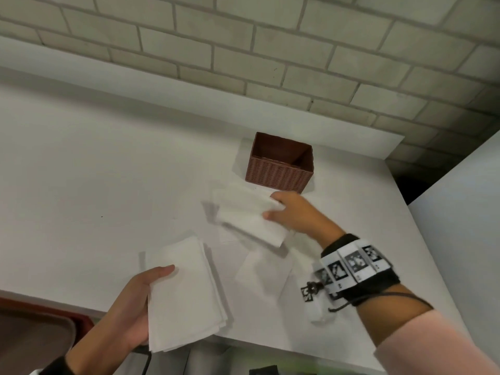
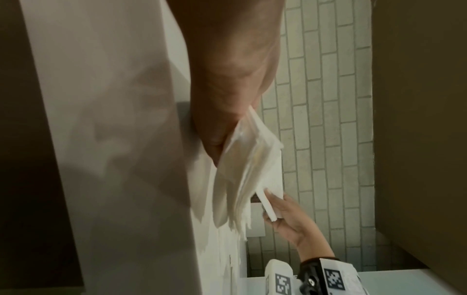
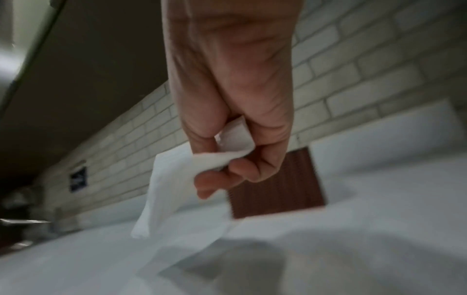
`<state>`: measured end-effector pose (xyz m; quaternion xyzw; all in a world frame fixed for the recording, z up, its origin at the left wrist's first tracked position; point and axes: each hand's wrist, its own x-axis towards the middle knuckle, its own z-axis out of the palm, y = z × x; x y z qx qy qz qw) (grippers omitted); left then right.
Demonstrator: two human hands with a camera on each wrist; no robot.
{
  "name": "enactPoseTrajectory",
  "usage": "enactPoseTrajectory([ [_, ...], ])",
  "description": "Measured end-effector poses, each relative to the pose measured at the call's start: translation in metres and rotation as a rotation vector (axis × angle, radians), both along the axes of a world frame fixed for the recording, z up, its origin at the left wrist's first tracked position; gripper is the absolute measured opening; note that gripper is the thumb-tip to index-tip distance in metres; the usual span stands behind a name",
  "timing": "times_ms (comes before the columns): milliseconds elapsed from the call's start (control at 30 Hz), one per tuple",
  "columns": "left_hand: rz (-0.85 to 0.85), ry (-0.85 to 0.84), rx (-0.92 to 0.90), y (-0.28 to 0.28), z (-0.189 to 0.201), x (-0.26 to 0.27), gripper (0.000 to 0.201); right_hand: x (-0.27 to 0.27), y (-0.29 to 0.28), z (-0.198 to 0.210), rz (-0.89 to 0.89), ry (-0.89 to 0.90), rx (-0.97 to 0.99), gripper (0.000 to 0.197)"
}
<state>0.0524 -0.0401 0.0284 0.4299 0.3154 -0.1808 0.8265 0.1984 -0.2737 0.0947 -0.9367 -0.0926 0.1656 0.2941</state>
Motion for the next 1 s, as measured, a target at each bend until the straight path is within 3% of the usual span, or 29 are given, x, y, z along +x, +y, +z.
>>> enactPoseTrajectory([
  [100,0.0,-0.008,0.0,-0.002,0.002,0.003,0.03,0.029,-0.028,0.016,-0.101,-0.054,-0.057,0.028],
  [267,-0.008,-0.016,-0.025,-0.007,0.005,0.009,0.03,0.061,-0.048,0.002,-0.152,0.126,-0.115,0.036],
  [400,-0.017,-0.027,-0.049,-0.011,0.005,0.013,0.026,0.071,-0.047,-0.017,-0.05,0.146,-0.253,0.037],
  [633,-0.036,-0.029,-0.075,-0.017,0.002,0.02,0.026,0.078,-0.035,-0.029,0.098,-0.045,-0.56,0.036],
  [833,-0.039,-0.037,-0.045,-0.024,0.0,0.028,0.026,0.082,-0.027,-0.043,0.081,0.001,-0.46,0.05],
  [1000,-0.05,-0.048,-0.021,-0.027,-0.002,0.033,0.029,0.086,-0.029,-0.044,0.062,0.051,-0.38,0.047],
])
